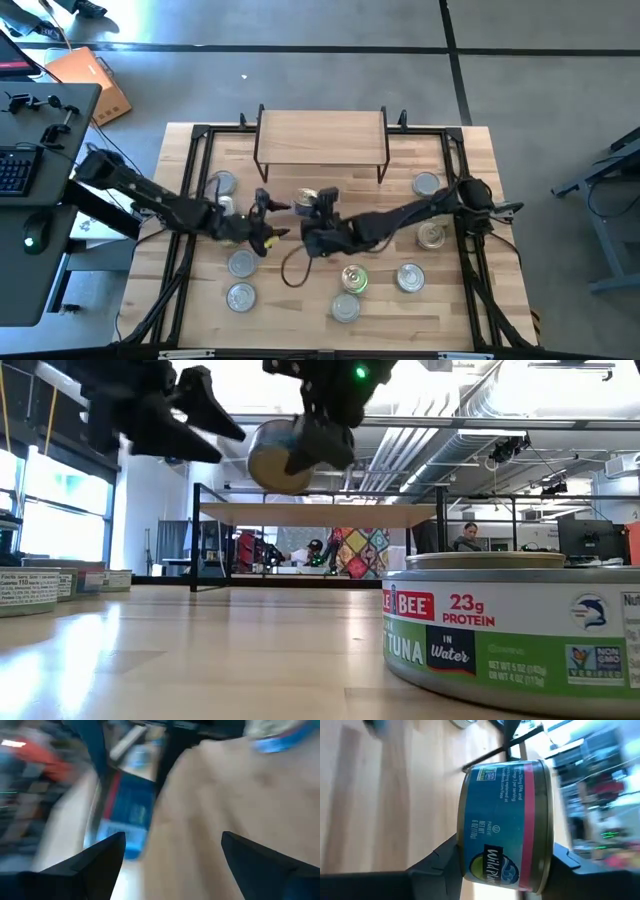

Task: Stack canned seafood by type on shelf
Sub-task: Put the blue and pink tuna can on the shelf

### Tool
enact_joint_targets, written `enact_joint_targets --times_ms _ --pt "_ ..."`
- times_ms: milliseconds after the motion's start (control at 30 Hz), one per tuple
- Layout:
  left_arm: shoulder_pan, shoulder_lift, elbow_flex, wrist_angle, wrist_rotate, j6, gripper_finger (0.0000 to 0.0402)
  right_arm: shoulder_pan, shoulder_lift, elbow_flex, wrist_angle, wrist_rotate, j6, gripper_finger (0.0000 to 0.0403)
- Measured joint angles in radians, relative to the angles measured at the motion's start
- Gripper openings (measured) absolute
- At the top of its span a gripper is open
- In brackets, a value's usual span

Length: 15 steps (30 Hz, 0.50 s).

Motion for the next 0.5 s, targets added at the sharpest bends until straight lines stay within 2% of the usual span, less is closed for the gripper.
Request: enact_joint_targets --times_ms 100,167,300,500 --pt "-0.046 0.079 0.0 0.158 -0.192 0.111 0.0323 -0.02 0.0 0.015 -0.011 -0.07 0.017 0.017" --pt "-0.06 0.126 0.0 0.251 -0.249 0.18 0.0323 -0.025 0.002 0.015 -0.015 -0.081 0.014 0.017" --pt "-0.051 0.183 0.0 0.363 -0.261 0.235 0.0323 -0.026 0.002 0.009 -0.013 -0.084 0.013 0.017" --pt "0.01 0.199 0.0 0.361 -0.229 0.191 0.031 -0.023 0.002 0.008 0.013 -0.112 -0.015 0.017"
